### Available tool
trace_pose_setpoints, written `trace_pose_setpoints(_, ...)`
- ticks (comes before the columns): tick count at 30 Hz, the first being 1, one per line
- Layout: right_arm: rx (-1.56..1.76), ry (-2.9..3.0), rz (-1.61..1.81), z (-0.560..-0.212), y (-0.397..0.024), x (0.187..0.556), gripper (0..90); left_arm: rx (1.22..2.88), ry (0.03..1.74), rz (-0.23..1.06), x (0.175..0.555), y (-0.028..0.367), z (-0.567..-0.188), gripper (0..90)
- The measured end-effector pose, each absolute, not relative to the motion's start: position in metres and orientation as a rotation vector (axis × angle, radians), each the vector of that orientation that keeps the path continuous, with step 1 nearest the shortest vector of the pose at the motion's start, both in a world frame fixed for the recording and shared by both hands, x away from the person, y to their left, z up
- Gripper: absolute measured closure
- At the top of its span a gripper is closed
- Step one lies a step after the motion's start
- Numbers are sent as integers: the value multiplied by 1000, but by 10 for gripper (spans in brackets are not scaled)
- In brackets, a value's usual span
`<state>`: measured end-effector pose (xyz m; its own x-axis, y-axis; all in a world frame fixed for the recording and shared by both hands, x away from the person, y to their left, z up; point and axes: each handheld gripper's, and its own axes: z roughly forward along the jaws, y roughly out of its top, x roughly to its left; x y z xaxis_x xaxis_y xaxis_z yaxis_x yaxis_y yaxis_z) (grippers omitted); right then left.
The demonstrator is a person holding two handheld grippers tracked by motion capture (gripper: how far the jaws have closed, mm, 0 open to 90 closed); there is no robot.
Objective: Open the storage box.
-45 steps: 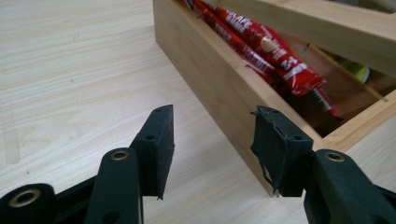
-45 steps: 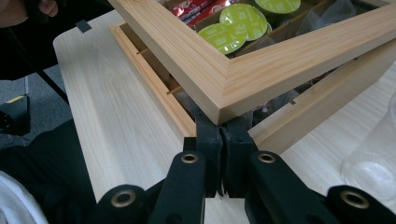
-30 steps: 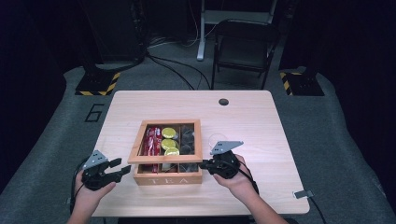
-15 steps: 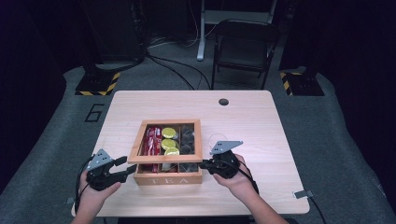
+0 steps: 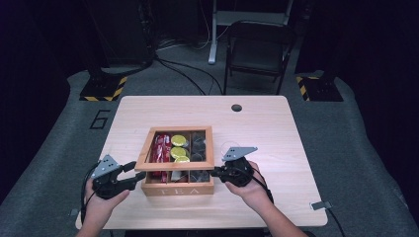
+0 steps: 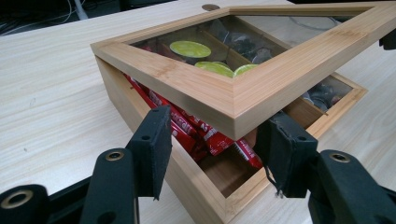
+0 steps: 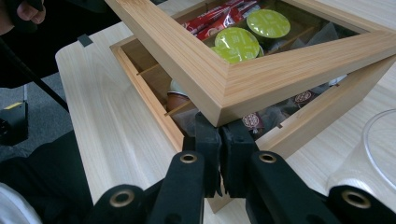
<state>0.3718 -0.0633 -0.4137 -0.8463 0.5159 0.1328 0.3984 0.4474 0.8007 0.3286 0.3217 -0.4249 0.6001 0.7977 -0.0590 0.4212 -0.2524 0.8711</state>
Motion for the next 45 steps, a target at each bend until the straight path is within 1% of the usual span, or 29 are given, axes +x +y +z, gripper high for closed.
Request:
trace_pose_setpoints(2,819,2554,1362,-413,-63,372,836,1887,978,503,330,320,-422,462)
trace_pose_setpoints(3,829,2542,1364,-412,-63,372,805,1888,974,510,330,320,-421,462)
trace_pose_setpoints(6,829,2518,1363,-409,-65,373,749,1890,970,512,332,319,-417,463)
trace_pose_setpoints(7,840,2495,1359,-406,-66,373,701,1900,965,510,333,318,-415,465)
trace_pose_setpoints(8,840,2495,1359,-406,-66,373,701,1900,965,514,334,318,-414,465)
trace_pose_setpoints(14,836,2448,1353,-398,-70,376,574,1891,967,526,337,317,-406,464)
trace_pose_setpoints(16,853,2428,1349,-396,-69,377,548,1889,968,530,338,317,-404,464)
trace_pose_setpoints(24,829,2384,1342,-386,-60,379,534,1866,983,548,343,315,-395,461)
trace_pose_setpoints(36,864,2332,1378,-378,-60,384,550,1867,967,578,351,314,-383,462)
trace_pose_setpoints(40,819,2308,1384,-372,-59,387,547,1869,949,565,356,317,-376,471)
trace_pose_setpoints(45,816,2286,1387,-365,-57,390,534,1864,950,595,360,316,-371,495)
